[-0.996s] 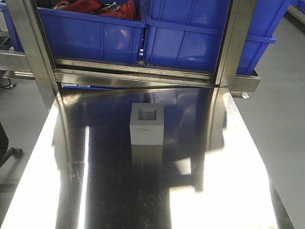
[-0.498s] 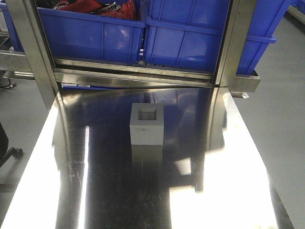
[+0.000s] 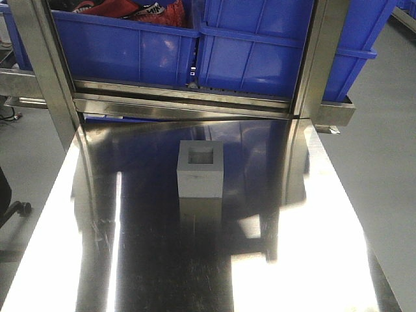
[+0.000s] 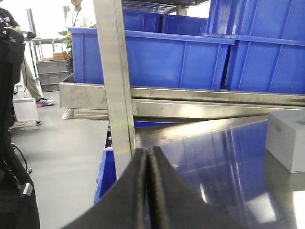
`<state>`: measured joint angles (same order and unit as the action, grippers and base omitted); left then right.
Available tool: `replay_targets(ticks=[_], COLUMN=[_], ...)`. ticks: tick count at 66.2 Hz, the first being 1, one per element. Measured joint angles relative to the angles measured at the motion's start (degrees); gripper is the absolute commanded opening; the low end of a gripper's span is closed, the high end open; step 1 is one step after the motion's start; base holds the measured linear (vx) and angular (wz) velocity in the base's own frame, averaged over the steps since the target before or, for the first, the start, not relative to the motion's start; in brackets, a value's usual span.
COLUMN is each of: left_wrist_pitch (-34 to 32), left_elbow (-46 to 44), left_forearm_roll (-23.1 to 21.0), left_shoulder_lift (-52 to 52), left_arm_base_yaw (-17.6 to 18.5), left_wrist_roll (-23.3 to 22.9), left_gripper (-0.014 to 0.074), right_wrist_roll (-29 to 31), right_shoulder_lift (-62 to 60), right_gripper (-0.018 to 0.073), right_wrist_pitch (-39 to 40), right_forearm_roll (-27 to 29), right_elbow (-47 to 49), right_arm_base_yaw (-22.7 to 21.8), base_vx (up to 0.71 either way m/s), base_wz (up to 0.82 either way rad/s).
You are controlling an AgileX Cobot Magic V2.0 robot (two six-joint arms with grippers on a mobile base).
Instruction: Sort gray base to blue bin
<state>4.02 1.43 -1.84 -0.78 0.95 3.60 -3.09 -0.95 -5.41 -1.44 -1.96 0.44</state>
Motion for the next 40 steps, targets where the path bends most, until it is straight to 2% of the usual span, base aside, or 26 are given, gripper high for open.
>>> replay_targets(ticks=[17, 24, 32, 40], left_wrist_pitch=[-1.3, -2.4, 0.1, 5.9], left_elbow=[0.0, -0.8, -8.0, -17.0], left_forearm_roll=[0.0, -0.1, -0.1, 0.0], left_shoulder_lift=[0.0, 0.0, 0.0, 3.2], left_arm_base_yaw=[0.0, 0.0, 0.0, 0.0], left_wrist_roll=[-0.1, -3.6, -5.7, -3.1], left_gripper=[-0.0007, -0.0007, -0.0006, -0.0006], right_wrist_roll=[0.0, 0.0, 0.0, 0.0], right_shoulder_lift=[0.0, 0.0, 0.0, 0.0], right_gripper=[-0.0004, -0.0004, -0.0004, -0.0004], right_wrist_pitch=[0.0, 0.0, 0.0, 0.0], right_forearm_roll=[0.0, 0.0, 0.0, 0.0], right_elbow=[0.0, 0.0, 0.0, 0.0], right_arm_base_yaw=[0.0, 0.0, 0.0, 0.0], base_vx=[0.00, 0.00, 0.00, 0.00], base_wz=[0.00, 0.00, 0.00, 0.00])
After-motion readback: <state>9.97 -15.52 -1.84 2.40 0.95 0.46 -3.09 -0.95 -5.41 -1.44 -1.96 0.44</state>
